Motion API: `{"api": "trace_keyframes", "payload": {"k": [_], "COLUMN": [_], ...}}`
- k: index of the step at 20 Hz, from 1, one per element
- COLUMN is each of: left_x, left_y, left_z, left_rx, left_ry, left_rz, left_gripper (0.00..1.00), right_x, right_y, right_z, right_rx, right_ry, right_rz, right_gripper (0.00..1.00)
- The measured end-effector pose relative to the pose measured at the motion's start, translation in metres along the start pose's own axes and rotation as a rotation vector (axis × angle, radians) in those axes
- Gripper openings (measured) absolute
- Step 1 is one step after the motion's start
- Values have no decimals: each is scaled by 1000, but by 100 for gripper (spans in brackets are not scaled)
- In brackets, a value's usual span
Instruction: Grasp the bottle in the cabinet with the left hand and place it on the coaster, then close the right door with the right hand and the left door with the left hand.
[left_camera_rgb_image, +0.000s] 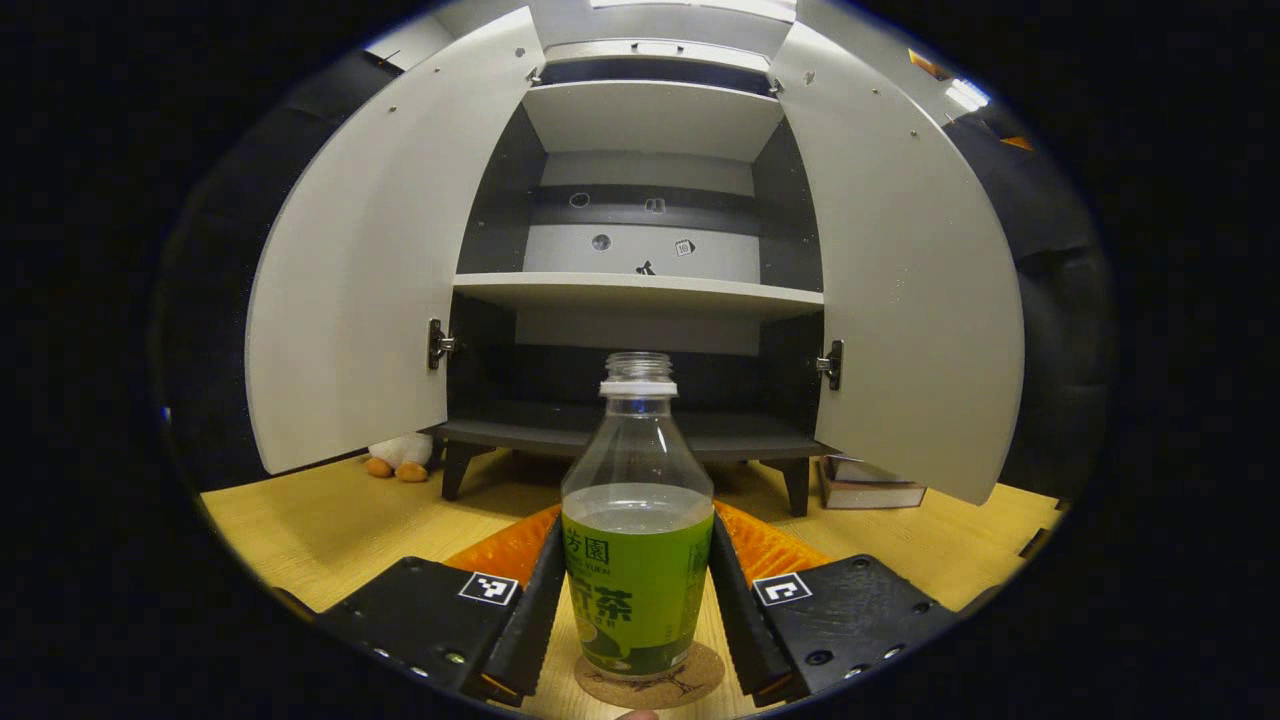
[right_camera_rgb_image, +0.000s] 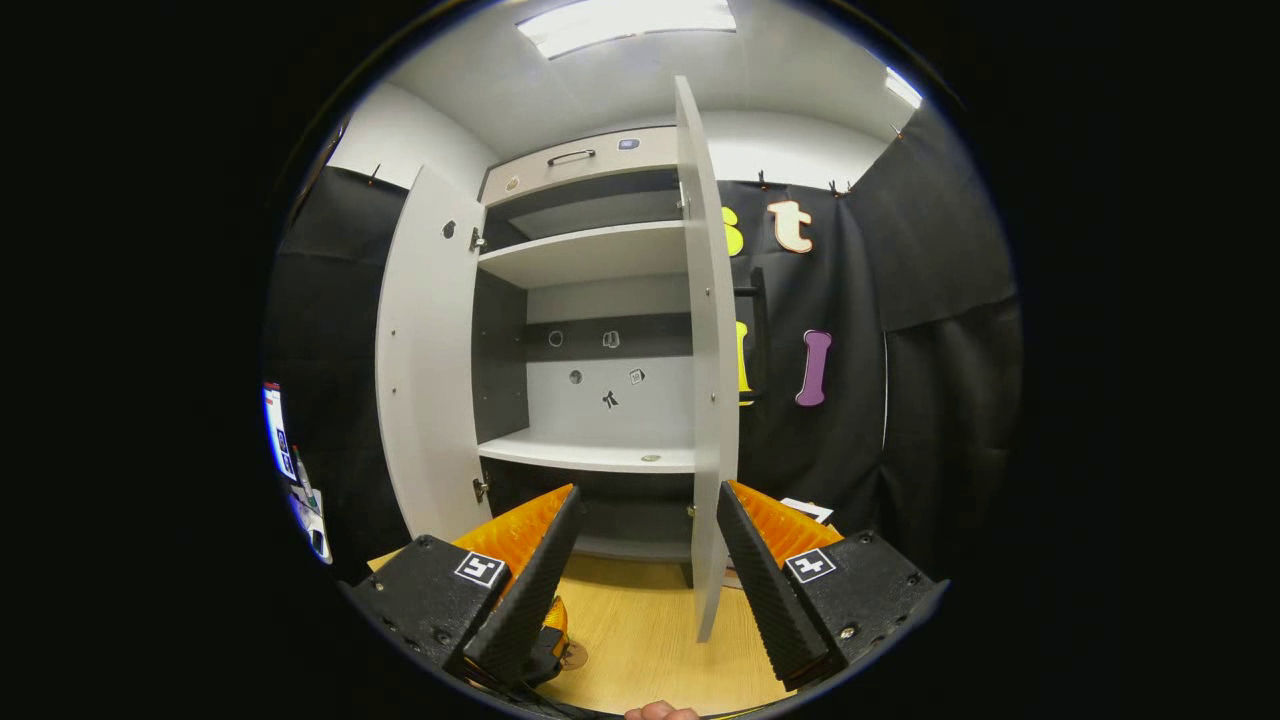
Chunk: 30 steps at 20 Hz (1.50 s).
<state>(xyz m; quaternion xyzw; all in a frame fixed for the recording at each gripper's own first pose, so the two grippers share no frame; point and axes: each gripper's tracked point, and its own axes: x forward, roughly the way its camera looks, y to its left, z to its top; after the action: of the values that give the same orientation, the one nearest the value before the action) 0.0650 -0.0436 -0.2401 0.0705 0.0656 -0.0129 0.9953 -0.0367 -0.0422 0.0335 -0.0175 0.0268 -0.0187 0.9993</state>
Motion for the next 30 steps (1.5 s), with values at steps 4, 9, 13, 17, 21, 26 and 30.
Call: {"api": "trace_keyframes", "payload": {"k": [4,9,13,17,21,26,30], "left_x": [-4,-7,-6,-7,-13,-28,-45], "left_y": [-4,-3,-4,-2,-4,-6,-5], "left_z": [-4,-3,-9,-8,14,67,120], "left_rx": [32,35,44,15,26,-14,-59], "left_ry": [-39,-49,-11,6,-16,-80,-81], "left_rz": [-1,20,-5,-8,-36,-76,-96], "left_gripper": [70,72,75,88,96,96,95], "right_x": [-1,-2,-3,-4,-2,4,12], "right_y": [0,2,2,-2,-4,-4,1], "right_z": [-2,-8,-10,-12,-17,-20,-27], "right_rx": [-22,-26,-21,-3,10,31,27], "right_ry": [18,39,38,39,43,10,-17], "right_rz": [-3,-1,1,-7,-11,-6,10], "right_gripper": [84,84,84,84,84,84,84]}}
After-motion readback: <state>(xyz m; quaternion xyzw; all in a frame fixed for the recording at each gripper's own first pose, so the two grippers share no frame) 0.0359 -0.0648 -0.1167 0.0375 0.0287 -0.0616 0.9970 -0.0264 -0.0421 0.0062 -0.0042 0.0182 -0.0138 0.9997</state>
